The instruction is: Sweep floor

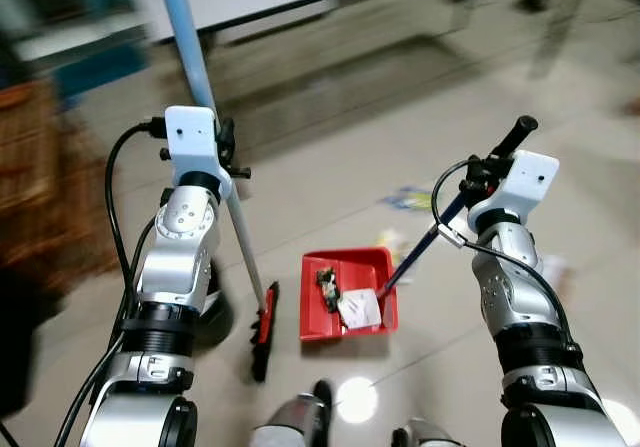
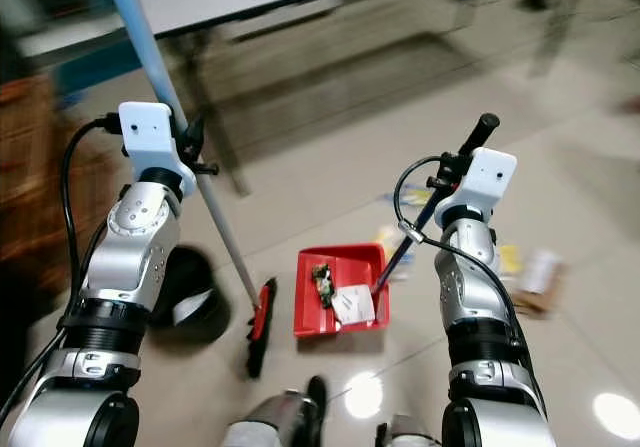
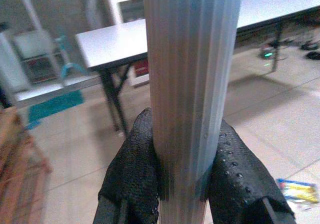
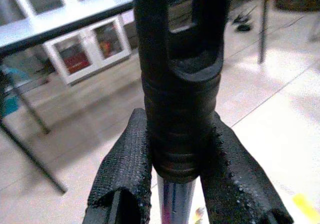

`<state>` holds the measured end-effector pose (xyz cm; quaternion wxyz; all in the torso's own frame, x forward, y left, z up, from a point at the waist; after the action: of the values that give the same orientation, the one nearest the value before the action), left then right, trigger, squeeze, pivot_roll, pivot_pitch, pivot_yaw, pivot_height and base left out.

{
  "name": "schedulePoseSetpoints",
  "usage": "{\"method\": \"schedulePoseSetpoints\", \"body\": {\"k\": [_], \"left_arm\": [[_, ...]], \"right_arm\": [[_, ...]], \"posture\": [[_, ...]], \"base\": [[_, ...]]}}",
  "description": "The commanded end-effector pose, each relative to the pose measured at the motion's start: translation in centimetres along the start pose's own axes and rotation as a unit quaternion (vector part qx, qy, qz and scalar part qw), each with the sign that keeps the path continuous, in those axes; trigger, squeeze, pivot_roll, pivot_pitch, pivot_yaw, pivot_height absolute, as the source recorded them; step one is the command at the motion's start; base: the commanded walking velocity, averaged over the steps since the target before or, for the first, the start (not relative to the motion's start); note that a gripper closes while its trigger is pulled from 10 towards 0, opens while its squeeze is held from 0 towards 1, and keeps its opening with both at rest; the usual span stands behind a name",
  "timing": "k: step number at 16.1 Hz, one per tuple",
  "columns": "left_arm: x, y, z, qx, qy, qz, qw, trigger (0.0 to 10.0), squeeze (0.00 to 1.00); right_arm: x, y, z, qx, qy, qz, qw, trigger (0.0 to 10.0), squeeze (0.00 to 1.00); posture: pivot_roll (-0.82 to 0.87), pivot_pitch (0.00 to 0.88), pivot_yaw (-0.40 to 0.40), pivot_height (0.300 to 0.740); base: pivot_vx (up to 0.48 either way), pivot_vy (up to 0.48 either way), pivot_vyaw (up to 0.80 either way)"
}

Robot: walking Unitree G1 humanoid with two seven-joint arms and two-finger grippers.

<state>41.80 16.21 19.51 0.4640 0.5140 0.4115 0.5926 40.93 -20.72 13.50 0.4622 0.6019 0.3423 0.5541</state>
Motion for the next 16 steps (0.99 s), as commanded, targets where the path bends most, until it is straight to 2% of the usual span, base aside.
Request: {"method": "schedulePoseSetpoints", "body": {"k": [1,8,16], "left_arm": [[0.3,0.9,0.0,-0.015,0.001,0.005,1.000,10.0,0.00],[-1.0,0.8,-0.1,-0.011,-0.015,-0.003,1.000,10.0,0.00],[-1.2,1.1,-0.3,-0.014,-0.018,-0.012,1.000,10.0,0.00]], "right_arm": [[0.1,0.9,0.0,-0.016,0.002,0.011,1.000,10.0,0.00],[-0.1,1.0,0.1,-0.018,-0.001,0.014,1.000,10.0,0.00],[0.1,0.8,0.4,-0.009,0.000,0.026,1.000,10.0,0.00]], "posture": [[-0.05,0.151,0.120,0.740],[-0.06,0.139,0.123,0.740],[-0.03,0.132,0.110,0.740]], "base": [[0.000,0.000,0.80],[0.000,0.000,0.80],[0.000,0.000,0.00]]}}
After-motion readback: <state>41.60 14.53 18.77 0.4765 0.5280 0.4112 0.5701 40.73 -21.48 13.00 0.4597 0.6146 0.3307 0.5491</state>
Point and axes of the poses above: a point about 5 cm out from each wrist's last joint towards the gripper, its own z axis pointing out of the wrist towards the gripper, its own y axis along the axis of the wrist's last joint, x = y × z, the point moved 6 cm from there along z, pointing out of the wrist towards the gripper, and after that the axes turned 10 degrees about z, right-handed, at the moved point
